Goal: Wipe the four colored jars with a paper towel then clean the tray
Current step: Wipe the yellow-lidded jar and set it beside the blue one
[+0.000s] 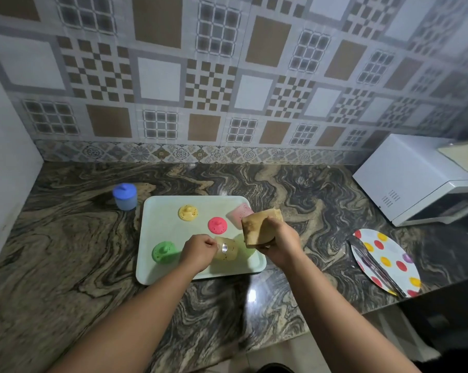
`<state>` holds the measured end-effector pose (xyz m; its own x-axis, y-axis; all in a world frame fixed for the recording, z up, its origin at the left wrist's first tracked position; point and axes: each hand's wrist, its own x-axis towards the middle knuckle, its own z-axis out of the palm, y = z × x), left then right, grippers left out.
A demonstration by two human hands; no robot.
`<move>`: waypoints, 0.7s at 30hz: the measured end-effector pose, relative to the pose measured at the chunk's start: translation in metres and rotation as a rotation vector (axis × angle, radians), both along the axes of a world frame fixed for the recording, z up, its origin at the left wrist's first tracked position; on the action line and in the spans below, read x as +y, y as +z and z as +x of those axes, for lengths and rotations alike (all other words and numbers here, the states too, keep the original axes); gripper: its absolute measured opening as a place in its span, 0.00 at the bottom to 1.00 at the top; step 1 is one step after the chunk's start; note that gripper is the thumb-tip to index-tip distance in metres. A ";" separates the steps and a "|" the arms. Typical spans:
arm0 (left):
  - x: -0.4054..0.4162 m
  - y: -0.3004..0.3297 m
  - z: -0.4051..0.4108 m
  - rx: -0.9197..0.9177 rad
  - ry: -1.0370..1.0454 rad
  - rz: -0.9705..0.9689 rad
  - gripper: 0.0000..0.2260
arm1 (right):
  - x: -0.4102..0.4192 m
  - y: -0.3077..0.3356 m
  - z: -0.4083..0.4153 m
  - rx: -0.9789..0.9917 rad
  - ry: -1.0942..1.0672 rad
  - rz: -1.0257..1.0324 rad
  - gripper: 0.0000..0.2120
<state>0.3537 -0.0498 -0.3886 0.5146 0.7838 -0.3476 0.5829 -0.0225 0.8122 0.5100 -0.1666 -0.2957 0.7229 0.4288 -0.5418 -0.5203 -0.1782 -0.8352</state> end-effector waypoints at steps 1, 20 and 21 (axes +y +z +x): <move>0.000 0.002 -0.001 -0.007 0.009 0.005 0.05 | -0.002 0.001 0.000 0.000 0.016 -0.003 0.10; 0.013 0.045 -0.090 -0.603 0.583 -0.698 0.10 | 0.041 0.016 -0.042 0.154 0.252 0.146 0.09; 0.014 0.045 -0.094 -0.619 0.597 -0.704 0.10 | 0.044 0.016 -0.044 0.117 0.265 0.139 0.10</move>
<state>0.2598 -0.0356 -0.3435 0.3588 0.6923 -0.6260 -0.1642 0.7071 0.6878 0.4659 -0.1223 -0.2797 0.5124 0.6700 -0.5372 -0.5646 -0.2086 -0.7986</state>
